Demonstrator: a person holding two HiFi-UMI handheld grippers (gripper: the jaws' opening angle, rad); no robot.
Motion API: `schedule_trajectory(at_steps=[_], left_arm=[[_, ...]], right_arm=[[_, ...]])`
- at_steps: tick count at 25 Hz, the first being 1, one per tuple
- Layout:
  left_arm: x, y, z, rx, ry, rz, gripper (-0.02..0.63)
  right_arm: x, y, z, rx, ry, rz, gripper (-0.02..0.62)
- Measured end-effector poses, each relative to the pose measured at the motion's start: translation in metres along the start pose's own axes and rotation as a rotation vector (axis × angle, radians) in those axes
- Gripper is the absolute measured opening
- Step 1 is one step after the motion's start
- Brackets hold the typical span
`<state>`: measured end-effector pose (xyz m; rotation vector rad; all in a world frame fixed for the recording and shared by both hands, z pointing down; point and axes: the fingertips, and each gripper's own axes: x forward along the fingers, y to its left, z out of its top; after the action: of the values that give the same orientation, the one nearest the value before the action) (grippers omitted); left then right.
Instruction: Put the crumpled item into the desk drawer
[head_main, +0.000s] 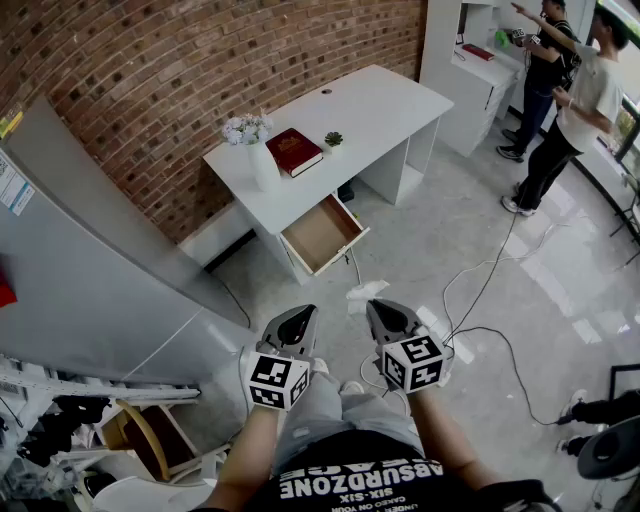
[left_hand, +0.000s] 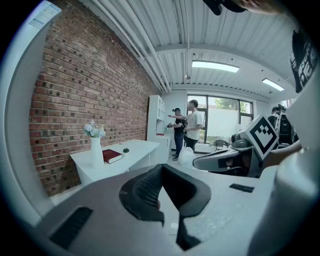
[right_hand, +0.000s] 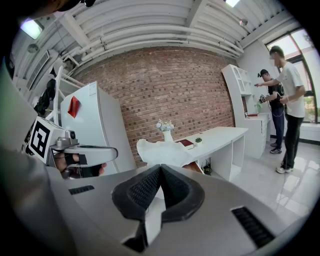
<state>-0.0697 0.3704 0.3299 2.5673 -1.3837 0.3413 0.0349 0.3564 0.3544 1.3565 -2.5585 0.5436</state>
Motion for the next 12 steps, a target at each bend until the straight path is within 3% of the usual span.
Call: schedule_trajectory(at_steps=[12], left_arm=[[0.026,0.014,-0.005,-0.019,0.022,-0.015,0.006]], right_arm=[[0.023,-0.01,0.006,0.013,0.005,0.015,-0.002]])
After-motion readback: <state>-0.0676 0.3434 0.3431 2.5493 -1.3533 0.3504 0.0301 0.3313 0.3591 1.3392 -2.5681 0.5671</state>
